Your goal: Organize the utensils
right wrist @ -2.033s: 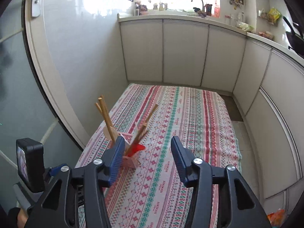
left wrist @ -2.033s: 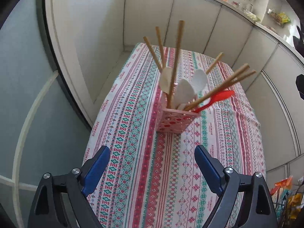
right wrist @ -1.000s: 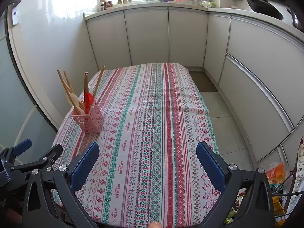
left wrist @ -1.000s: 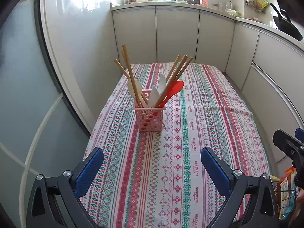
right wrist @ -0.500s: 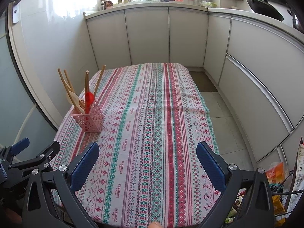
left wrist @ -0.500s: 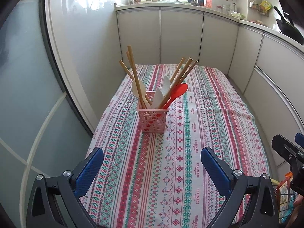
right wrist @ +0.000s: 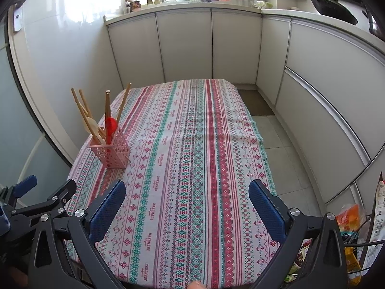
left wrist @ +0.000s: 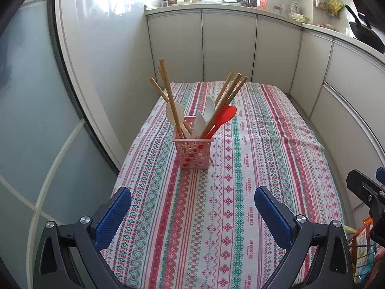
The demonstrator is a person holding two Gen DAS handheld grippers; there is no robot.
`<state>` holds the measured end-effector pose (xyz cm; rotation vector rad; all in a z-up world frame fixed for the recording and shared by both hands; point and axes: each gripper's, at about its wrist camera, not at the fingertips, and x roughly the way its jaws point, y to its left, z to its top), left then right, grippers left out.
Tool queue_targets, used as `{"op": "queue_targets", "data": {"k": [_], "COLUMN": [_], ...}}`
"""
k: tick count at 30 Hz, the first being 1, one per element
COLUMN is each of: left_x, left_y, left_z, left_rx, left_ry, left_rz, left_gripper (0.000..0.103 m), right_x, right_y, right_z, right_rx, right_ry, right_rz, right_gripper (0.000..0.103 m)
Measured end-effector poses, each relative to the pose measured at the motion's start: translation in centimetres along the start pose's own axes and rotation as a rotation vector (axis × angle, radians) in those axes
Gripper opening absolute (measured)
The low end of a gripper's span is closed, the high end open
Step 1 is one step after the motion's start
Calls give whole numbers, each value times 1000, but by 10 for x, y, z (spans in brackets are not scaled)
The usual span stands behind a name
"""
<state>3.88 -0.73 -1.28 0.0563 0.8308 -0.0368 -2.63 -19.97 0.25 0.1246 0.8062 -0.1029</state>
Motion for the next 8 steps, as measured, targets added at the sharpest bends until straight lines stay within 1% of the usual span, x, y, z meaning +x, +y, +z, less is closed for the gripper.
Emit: {"op": "queue_targets", "data": {"k": [8], "left_x": [2], "left_y": [1], "left_z": [0], "left_rx": [7], "left_ry": [8], "left_rz": [4], "left_gripper": [103], "right_x": [3], "right_y": [4], "right_z": [0], "right_rx": [-8], "right_ry": [13], "right_rz": [-6], "right_gripper": [103]}}
